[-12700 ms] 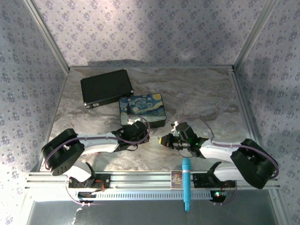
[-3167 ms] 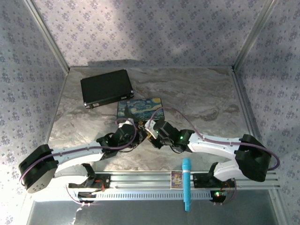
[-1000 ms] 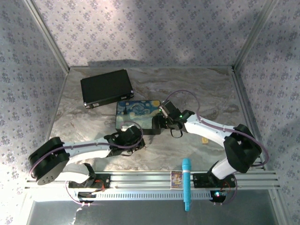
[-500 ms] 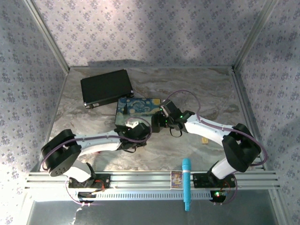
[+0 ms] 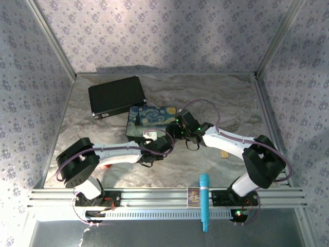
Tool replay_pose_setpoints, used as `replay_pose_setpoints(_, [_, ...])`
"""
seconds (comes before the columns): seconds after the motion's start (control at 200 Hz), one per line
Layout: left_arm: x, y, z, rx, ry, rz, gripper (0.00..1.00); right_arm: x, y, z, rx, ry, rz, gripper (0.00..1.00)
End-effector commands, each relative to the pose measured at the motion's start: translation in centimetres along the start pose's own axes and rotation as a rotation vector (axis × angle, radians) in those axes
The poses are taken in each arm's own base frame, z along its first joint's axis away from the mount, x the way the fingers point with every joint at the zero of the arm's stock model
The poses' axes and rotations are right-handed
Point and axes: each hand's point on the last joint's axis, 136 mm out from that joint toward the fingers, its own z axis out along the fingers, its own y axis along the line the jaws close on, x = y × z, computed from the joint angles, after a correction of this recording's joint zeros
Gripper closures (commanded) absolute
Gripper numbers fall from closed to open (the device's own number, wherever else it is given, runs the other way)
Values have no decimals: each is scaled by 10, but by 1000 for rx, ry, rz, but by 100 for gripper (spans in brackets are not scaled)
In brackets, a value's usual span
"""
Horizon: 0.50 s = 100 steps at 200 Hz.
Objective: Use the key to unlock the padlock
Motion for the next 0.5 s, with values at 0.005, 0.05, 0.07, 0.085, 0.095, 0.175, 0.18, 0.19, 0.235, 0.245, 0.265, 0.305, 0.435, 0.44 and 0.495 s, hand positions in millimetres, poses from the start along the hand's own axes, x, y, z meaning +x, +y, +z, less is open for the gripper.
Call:
replay_pose_setpoints(0.005, [22,34,12,-145,62,96,76,61,-46,19,158,203,-16,20])
replay_pose_setpoints(0.05, [21,35,11,-152,60,103,78,62,-46,19,159,205,-16,20])
replay_pose_setpoints(0.07, [20,36,10,-159,60,108,80,61,-46,19,159,203,-16,20])
replay_pose_setpoints(0.085, [20,37,9,-166,59,112,81,62,-47,19,160,205,-16,20])
replay_pose_setpoints(0.095, [19,37,9,-170,57,115,82,62,-47,19,159,204,-15,20])
replay_pose_setpoints(0.175, [16,45,2,-207,53,144,83,62,-47,19,159,205,-15,20])
replay_pose_setpoints(0.18, [16,45,2,-209,53,147,83,62,-47,19,159,204,-14,20])
replay_pose_setpoints(0.19, [15,46,1,-214,52,151,84,62,-47,19,159,205,-13,20])
replay_pose_setpoints(0.235, [14,51,-2,-237,59,175,84,62,-47,19,158,204,-12,20])
replay_pose_setpoints(0.245, [14,52,-3,-241,59,179,84,62,-48,19,159,204,-12,20])
replay_pose_setpoints(0.265, [14,55,-5,-257,67,194,85,62,-48,19,160,206,-11,20])
replay_pose_setpoints(0.305, [14,62,-8,-290,77,219,87,62,-48,19,159,205,-12,20])
replay_pose_setpoints(0.435, [13,81,-16,-393,90,278,87,64,-48,20,156,212,-10,20])
replay_pose_setpoints(0.44, [13,81,-17,-395,90,280,87,64,-48,21,155,212,-10,20])
replay_pose_setpoints(0.495, [11,88,-18,-439,87,298,87,65,-47,21,152,212,-10,20])
